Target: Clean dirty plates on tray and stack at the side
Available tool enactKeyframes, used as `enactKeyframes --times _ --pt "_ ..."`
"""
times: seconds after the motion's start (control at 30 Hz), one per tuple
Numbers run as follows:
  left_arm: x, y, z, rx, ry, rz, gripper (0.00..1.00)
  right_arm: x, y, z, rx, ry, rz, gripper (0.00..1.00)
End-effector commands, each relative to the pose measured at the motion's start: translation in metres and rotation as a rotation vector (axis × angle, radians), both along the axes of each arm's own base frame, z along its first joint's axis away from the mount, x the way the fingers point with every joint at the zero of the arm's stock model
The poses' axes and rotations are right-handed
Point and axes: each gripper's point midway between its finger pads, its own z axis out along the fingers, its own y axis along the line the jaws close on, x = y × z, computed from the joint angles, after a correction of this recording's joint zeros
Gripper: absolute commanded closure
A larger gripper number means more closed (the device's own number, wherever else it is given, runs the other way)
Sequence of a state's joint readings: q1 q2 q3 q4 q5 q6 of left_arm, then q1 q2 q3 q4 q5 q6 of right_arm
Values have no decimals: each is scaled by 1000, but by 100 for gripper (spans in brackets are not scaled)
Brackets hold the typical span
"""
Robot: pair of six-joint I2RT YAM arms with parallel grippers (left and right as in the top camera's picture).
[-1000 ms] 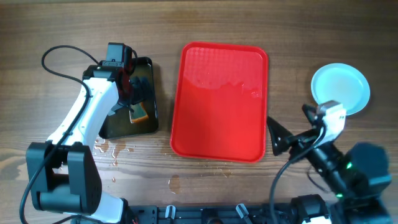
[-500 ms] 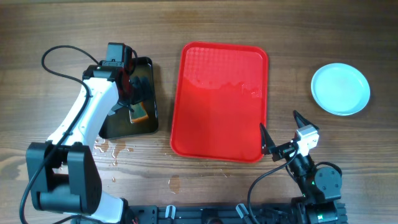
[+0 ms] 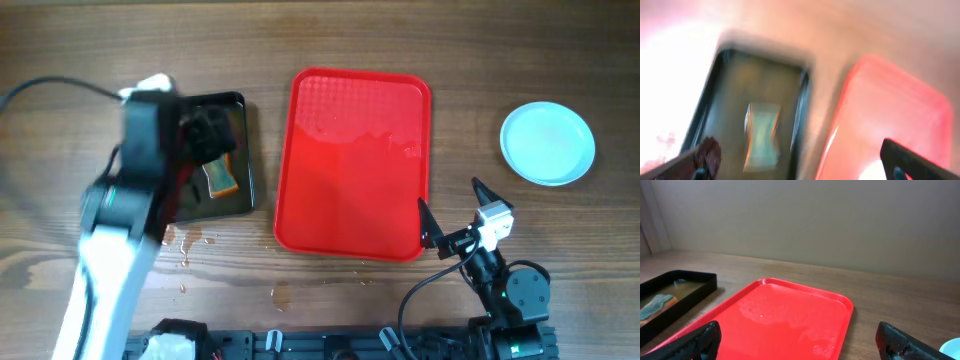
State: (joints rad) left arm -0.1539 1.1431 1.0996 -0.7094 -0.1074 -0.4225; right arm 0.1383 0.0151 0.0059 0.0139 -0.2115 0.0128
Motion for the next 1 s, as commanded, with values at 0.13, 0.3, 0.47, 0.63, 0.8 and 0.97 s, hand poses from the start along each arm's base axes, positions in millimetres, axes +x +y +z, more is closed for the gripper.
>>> enactKeyframes --times 0.13,0.3,0.47,0.63,0.8,0.97 --pt "-84 31 52 77 -640 -31 0 0 -3 3 -10 -18 -18 0" --pt "-105 34 14 80 -789 -15 0 0 -3 3 -10 -18 -18 0" --pt "-91 34 -32 45 -855 4 0 0 -3 3 -10 -18 -18 0" --pt "-89 34 -72 25 -703 8 0 0 -3 3 -10 -18 -18 0" --pt "-89 34 -79 25 -673 8 0 0 -3 3 -10 -18 -18 0" --pt "-89 34 -79 25 -673 8 0 0 -3 3 -10 -18 -18 0"
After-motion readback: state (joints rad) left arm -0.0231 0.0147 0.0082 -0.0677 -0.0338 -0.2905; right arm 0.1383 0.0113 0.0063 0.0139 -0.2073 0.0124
